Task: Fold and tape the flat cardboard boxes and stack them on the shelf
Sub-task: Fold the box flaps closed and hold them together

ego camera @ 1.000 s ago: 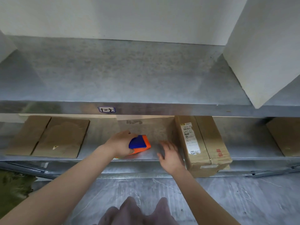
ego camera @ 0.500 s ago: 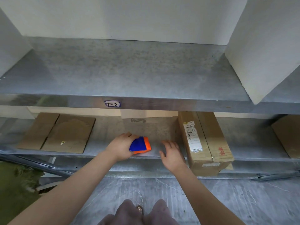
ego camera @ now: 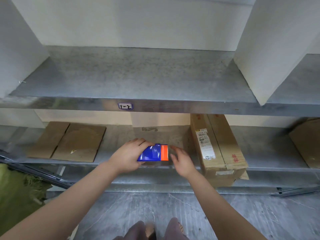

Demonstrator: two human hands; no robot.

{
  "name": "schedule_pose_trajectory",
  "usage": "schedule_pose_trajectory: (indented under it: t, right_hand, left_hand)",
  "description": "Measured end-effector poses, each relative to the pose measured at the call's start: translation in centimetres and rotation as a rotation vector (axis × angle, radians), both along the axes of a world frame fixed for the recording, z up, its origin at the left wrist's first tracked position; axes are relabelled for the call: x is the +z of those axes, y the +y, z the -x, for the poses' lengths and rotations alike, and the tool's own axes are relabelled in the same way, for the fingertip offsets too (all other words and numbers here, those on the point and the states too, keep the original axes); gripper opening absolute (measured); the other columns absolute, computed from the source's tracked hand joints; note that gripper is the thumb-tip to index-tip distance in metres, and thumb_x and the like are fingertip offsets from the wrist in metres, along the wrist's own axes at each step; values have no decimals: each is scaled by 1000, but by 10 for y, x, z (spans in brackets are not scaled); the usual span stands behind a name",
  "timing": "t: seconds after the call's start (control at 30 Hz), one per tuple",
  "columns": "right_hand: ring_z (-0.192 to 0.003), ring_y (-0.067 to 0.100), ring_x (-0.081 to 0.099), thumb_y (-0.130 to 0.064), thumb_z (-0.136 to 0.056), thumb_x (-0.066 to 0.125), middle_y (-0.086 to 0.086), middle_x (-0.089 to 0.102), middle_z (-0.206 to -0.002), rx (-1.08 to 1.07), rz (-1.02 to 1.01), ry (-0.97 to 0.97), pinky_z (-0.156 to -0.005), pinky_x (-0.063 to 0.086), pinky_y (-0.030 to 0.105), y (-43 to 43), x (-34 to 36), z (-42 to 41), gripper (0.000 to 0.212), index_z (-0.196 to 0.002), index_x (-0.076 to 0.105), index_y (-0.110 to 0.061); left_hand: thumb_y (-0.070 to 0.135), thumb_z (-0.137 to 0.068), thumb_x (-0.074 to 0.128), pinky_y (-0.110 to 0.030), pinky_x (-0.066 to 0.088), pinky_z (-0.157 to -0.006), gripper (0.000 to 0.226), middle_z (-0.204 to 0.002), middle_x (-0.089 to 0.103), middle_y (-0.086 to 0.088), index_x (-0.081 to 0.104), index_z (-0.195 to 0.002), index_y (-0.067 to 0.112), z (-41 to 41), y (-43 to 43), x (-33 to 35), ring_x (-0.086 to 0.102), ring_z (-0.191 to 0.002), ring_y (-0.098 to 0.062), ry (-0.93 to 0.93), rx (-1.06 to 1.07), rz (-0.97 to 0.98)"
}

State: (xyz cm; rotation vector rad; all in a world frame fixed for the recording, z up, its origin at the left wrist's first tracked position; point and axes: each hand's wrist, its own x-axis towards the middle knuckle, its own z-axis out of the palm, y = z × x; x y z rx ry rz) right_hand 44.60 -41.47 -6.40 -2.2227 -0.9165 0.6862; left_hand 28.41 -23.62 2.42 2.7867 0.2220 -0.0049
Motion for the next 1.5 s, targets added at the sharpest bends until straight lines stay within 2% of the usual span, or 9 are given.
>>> schedule_pose_trajectory:
  t: [0.13, 0.3, 0.43, 0.57, 0.7, 0.9, 1.1, 1.27, 1.5]
  right_hand:
    - [-133, 20, 45, -11, -97, 51, 5, 50, -143, 18, -83, 140, -108, 34, 28, 10, 7, 5, 48, -144, 43, -15]
    - [-107, 13, 62, -9, -95, 52, 1, 67, -117, -65, -175, 279, -90, 48, 27, 10, 19, 11, 30, -122, 63, -13]
    - [-84, 12, 61, -13, -92, 58, -3, 70, -90, -132, -181, 65, -73, 43, 21, -9, 36, 12, 14, -99, 71, -11]
    - [-75, 15, 61, -21, -90, 62, -4, 69, -79, -196, -162, -144, -67, 45, 27, -26, 64, 16, 10, -84, 70, -17]
    - [-76, 16, 61, -31, -90, 60, -9, 64, -74, -255, -27, -238, -64, 48, 28, -50, 88, 9, 13, -82, 67, -25]
    - [-77, 21, 60, -39, -93, 55, -8, 66, -74, -303, 109, -362, -58, 37, 28, -99, 103, -5, 16, -81, 62, -30]
    - [-76, 22, 59, -42, -90, 56, -13, 63, -68, -417, 150, -333, -57, 40, 26, -186, 115, -65, 23, -71, 62, -29]
    - [-75, 20, 58, -38, -89, 56, -13, 61, -69, -378, 229, -337, -53, 33, 24, -222, 109, -96, 24, -66, 58, -31]
    - [-84, 24, 61, -40, -89, 57, -5, 68, -81, -305, 234, -279, -67, 45, 28, -246, 108, -148, 19, -73, 63, -32]
  left_hand:
    - [9, -75, 65, -33, 32, -105, 64, -118, 58, 4, 49, -135, 24, 5, 1, 18, 52, -108, -18, -81, -113, -65]
    - [8, -76, 67, -37, 27, -109, 61, -118, 60, 5, 52, -133, 24, 9, 1, 31, 54, -106, -18, -124, -142, -98]
    - [23, -83, 69, -33, 39, -98, 56, -124, 57, 6, 48, -136, 26, 9, 0, 30, 53, -110, -19, -111, -100, -41]
    - [27, -80, 76, -32, 39, -102, 67, -131, 52, 5, 45, -139, 24, 12, -5, 26, 49, -119, -16, -95, -43, 90]
    - [24, -78, 79, -15, 29, -103, 71, -133, 51, 7, 45, -140, 22, 9, -18, 29, 46, -122, -9, -132, -49, 161]
    - [23, -77, 77, -4, 22, -102, 72, -128, 45, 18, 44, -140, 28, -1, -57, 26, 39, -120, 2, -138, -52, 222]
    - [26, -78, 79, -21, 32, -105, 70, -130, 48, 15, 44, -139, 30, 12, -69, 18, 45, -123, -7, -98, 86, 187]
    - [29, -77, 80, -17, 34, -99, 72, -125, 46, 21, 43, -139, 35, -3, -111, 11, 44, -117, 2, -83, 108, 215]
    - [23, -73, 84, -15, 31, -100, 74, -126, 52, 14, 47, -137, 30, 12, -124, 5, 48, -119, -4, -96, 273, 207]
